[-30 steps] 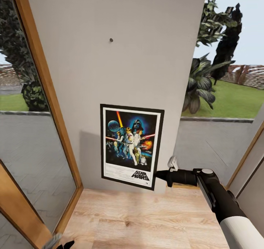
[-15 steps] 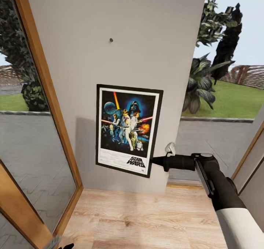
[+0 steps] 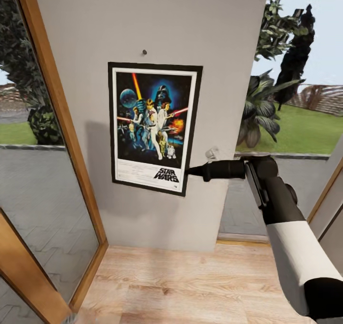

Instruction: Pick up the poster from the kitchen countertop and hang it on one of the wall nails in the kitchen.

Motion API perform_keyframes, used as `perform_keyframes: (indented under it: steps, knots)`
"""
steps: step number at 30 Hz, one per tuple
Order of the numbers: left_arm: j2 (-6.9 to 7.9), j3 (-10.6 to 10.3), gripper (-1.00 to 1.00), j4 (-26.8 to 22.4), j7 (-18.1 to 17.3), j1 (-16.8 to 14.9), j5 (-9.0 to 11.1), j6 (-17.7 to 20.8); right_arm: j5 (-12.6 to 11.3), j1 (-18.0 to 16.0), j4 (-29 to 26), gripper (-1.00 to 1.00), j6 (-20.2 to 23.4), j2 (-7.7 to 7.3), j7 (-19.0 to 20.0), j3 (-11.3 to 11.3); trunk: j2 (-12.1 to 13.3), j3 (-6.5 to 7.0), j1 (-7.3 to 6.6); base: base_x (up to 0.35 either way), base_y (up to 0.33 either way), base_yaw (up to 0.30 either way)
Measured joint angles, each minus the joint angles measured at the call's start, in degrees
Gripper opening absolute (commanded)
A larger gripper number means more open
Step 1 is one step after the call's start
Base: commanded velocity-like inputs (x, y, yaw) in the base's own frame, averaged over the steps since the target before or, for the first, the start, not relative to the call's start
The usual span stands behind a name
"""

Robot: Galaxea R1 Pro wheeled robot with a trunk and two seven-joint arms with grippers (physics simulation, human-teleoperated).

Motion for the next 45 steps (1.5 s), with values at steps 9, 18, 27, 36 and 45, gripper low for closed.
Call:
perform_keyframes:
  steps: [9,18,27,36,45]
  knots:
    - [0.02,0.07,1.0,0.16,0.0,0.0,-0.02,-0.01,0.22,-10.68,6.71,-1.0,2.3,2.62,-0.13,0.32,0.0,0.0,0.0,0.0,0.0,0.0]
    - [0.03,0.07,1.0,0.17,0.0,0.0,0.02,-0.01,0.33,-17.73,11.94,-1.0,2.76,3.47,-0.09,0.35,0.0,0.0,0.0,0.0,0.0,0.0]
    - [0.03,0.07,1.0,0.17,0.0,0.0,0.01,-0.01,0.48,-20.34,13.98,-1.0,3.57,3.3,0.06,0.35,0.0,-0.01,0.0,0.0,0.0,0.0]
    - [0.03,0.07,1.0,0.17,0.0,0.0,0.02,-0.01,0.66,-20.52,15.23,-1.0,3.63,3.04,-0.04,2.62,0.0,-0.01,0.0,0.0,0.0,0.0]
    - [0.07,0.07,1.0,0.17,0.0,0.0,0.02,-0.01,6.74,-20.8,15.27,-1.0,3.73,3.06,0.28,3.06,0.0,-0.01,0.0,0.0,0.0,0.0]
